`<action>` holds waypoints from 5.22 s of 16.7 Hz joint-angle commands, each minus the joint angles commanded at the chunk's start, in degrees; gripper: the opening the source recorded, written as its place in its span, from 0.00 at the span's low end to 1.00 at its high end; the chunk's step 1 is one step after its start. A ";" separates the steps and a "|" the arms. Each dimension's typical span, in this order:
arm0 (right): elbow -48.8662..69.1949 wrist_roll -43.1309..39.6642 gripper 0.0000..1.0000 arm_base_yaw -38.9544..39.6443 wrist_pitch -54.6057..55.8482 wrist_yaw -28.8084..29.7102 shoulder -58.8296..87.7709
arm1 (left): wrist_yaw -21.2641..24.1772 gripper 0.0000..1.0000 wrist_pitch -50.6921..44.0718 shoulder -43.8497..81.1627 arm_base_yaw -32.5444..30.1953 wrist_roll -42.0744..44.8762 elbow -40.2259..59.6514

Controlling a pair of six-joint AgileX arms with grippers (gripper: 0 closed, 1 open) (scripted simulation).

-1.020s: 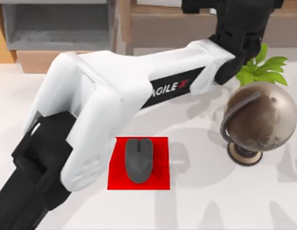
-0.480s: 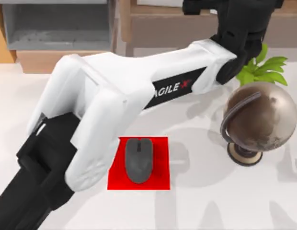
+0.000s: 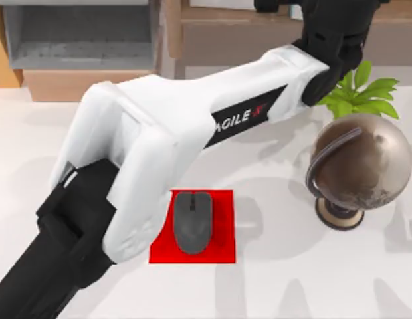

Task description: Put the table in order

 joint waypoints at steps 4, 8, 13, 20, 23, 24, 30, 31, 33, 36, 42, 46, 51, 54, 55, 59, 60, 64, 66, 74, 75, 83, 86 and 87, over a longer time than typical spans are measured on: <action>0.00 0.00 1.00 0.00 0.00 0.00 0.00 | 0.00 0.85 0.00 0.00 0.00 0.00 0.00; 0.00 0.00 1.00 0.00 0.00 0.00 0.00 | 0.00 0.55 0.00 0.00 0.00 0.00 0.00; 0.00 0.00 1.00 0.00 0.00 0.00 0.00 | 0.00 0.17 0.00 0.00 0.00 0.00 0.00; 0.00 0.00 1.00 0.00 0.00 0.00 0.00 | 0.00 0.00 0.00 0.00 0.00 0.00 0.00; 0.00 0.00 1.00 0.00 0.00 0.00 0.00 | 0.00 0.00 0.00 0.00 0.00 0.00 0.00; 0.00 0.00 1.00 0.00 0.00 0.00 0.00 | -0.03 0.00 0.00 -0.06 -0.26 0.08 0.03; 0.00 0.00 1.00 0.00 0.00 0.00 0.00 | -1.42 0.00 2.27 -4.51 -1.86 0.14 -7.42; 0.00 0.00 1.00 0.00 0.00 0.00 0.00 | -1.83 0.00 2.93 -5.69 -2.21 0.23 -9.27; 0.00 0.00 1.00 0.00 0.00 0.00 0.00 | -2.63 0.00 4.28 -8.00 -2.84 0.34 -12.41; 0.00 0.00 1.00 0.00 0.00 0.00 0.00 | -3.07 0.00 5.10 -9.45 -3.22 0.38 -14.21; 0.00 0.00 1.00 0.00 0.00 0.00 0.00 | -2.04 0.00 4.75 -10.58 -3.03 1.56 -15.66; 0.00 0.00 1.00 0.00 0.00 0.00 0.00 | 2.94 0.00 3.56 -18.55 -4.16 8.74 -25.63; 0.00 0.00 1.00 0.00 0.00 0.00 0.00 | 11.02 0.00 0.77 -35.65 -4.18 24.93 -46.41; 0.00 0.00 1.00 0.00 0.00 0.00 0.00 | 15.69 0.00 -0.83 -46.03 -0.90 36.70 -61.09; 0.00 0.00 1.00 0.00 0.00 0.00 0.00 | 17.18 0.00 -1.16 -49.06 0.72 40.75 -66.01; 0.00 0.00 1.00 0.00 0.00 0.00 0.00 | 22.25 0.00 -0.26 -58.24 9.16 56.74 -83.28; 0.00 0.00 1.00 0.00 0.00 0.00 0.00 | 23.27 0.00 0.68 -59.72 11.63 60.50 -86.55; 0.00 0.00 1.00 0.00 0.00 0.00 0.00 | 26.82 0.00 7.25 -62.05 21.82 73.76 -93.99; 0.00 0.00 1.00 0.00 0.00 0.00 0.00 | 28.59 0.00 11.72 -60.72 26.32 78.81 -94.18; 0.00 0.00 1.00 0.00 0.00 0.00 0.00 | 33.77 0.00 23.45 -49.39 33.93 87.19 -89.32; 0.00 0.00 1.00 0.00 0.00 0.00 0.00 | 33.77 0.00 23.45 -49.39 33.93 87.19 -89.32; 0.00 0.00 1.00 0.00 0.00 0.00 0.00 | 33.98 0.00 23.25 -47.70 34.55 87.19 -86.67; 0.00 0.00 1.00 0.00 0.00 0.00 0.00 | 34.51 0.00 22.88 -44.57 34.92 87.42 -83.60; 0.00 0.00 1.00 0.00 0.00 0.00 0.00 | 34.71 0.00 22.80 -43.77 34.93 87.44 -82.88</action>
